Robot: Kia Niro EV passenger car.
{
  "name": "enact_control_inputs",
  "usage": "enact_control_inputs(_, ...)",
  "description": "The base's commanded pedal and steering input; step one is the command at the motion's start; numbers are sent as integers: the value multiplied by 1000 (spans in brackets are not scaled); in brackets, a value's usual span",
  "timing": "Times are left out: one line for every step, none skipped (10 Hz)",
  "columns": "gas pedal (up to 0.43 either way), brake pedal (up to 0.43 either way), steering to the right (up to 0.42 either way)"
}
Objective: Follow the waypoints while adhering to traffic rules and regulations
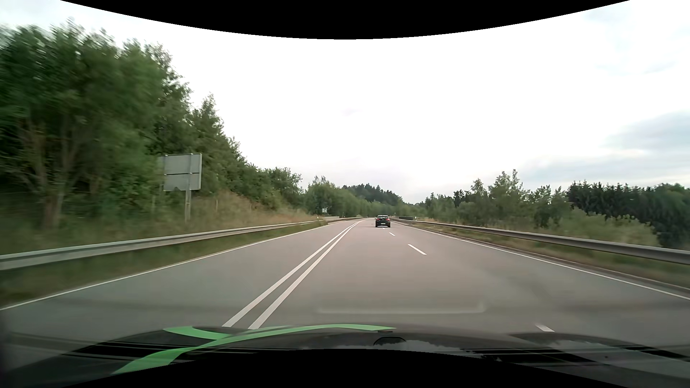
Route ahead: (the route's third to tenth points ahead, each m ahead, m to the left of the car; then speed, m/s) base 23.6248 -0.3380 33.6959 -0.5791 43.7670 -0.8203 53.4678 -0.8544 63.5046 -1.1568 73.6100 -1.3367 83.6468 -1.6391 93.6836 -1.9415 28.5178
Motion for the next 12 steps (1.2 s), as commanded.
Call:
enact_control_inputs(370,0,2)
enact_control_inputs(350,0,2)
enact_control_inputs(350,0,2)
enact_control_inputs(331,0,3)
enact_control_inputs(331,0,2)
enact_control_inputs(331,0,3)
enact_control_inputs(331,0,3)
enact_control_inputs(319,0,3)
enact_control_inputs(311,0,3)
enact_control_inputs(311,0,4)
enact_control_inputs(311,0,5)
enact_control_inputs(311,0,5)
